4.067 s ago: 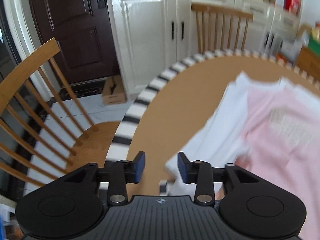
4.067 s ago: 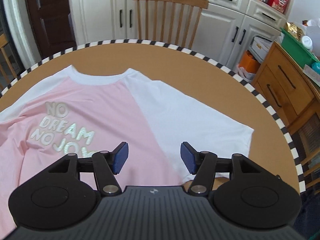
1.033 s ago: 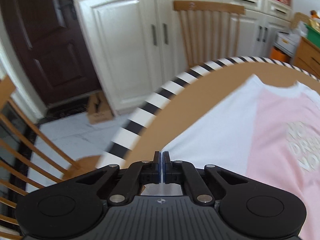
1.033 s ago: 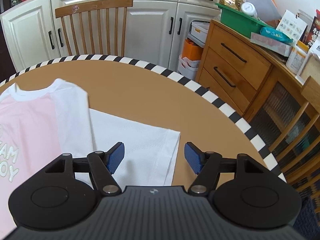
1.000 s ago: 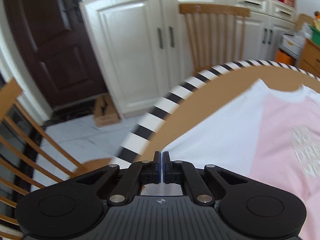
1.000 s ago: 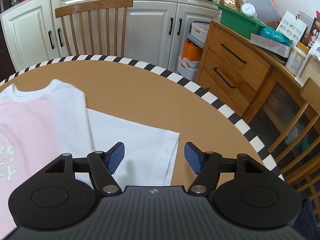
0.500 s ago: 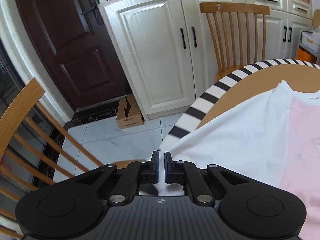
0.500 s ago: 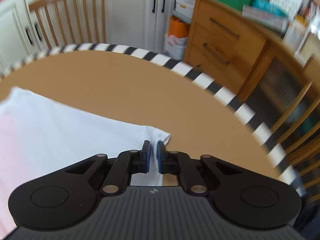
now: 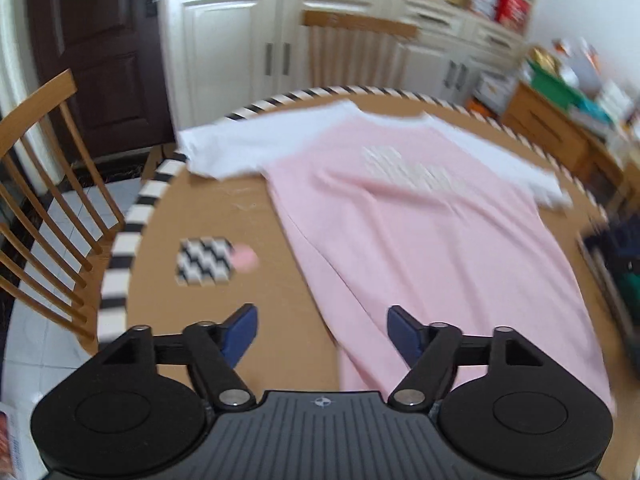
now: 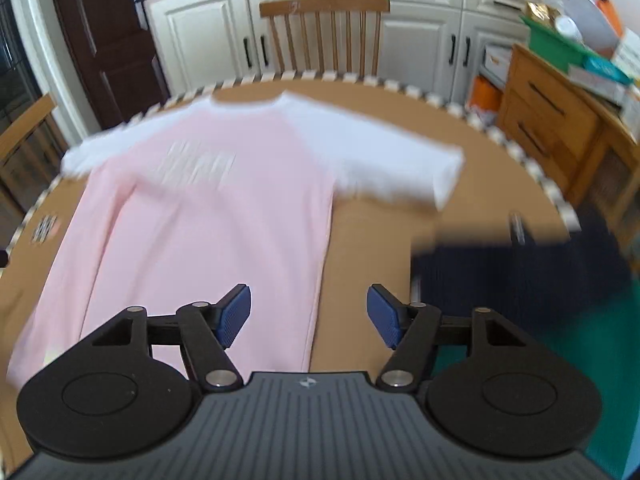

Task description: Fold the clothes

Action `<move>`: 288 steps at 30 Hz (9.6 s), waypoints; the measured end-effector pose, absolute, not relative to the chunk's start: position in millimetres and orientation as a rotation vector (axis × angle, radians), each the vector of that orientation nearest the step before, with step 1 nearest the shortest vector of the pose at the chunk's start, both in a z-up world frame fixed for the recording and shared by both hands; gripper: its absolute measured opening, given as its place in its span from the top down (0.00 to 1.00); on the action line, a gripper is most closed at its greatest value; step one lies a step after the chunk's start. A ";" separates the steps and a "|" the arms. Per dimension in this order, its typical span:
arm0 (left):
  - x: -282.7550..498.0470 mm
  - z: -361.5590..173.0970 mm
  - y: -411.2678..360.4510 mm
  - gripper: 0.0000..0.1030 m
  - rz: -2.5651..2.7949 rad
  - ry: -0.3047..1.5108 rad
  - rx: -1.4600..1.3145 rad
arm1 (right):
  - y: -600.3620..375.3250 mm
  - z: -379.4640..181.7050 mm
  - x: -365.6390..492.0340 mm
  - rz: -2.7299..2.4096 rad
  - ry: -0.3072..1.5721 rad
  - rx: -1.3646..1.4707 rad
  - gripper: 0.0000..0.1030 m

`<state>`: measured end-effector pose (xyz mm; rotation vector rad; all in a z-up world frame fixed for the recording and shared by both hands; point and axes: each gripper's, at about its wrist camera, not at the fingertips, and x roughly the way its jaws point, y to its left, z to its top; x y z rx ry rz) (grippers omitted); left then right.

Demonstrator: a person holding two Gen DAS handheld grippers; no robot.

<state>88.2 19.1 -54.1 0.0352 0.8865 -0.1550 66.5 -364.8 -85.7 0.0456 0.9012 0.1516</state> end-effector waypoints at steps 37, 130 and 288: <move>-26.6 -141.0 -98.6 0.33 -0.048 0.685 0.820 | -294.6 -137.2 -76.0 0.106 0.787 -0.473 0.34; -44.1 -128.6 -53.0 0.75 -0.319 0.893 0.217 | -288.0 -126.5 -36.4 0.468 0.988 -0.129 0.95; 542.4 -130.5 219.9 0.36 -1.173 1.371 0.146 | 93.4 -176.9 226.6 -0.629 0.484 1.718 0.44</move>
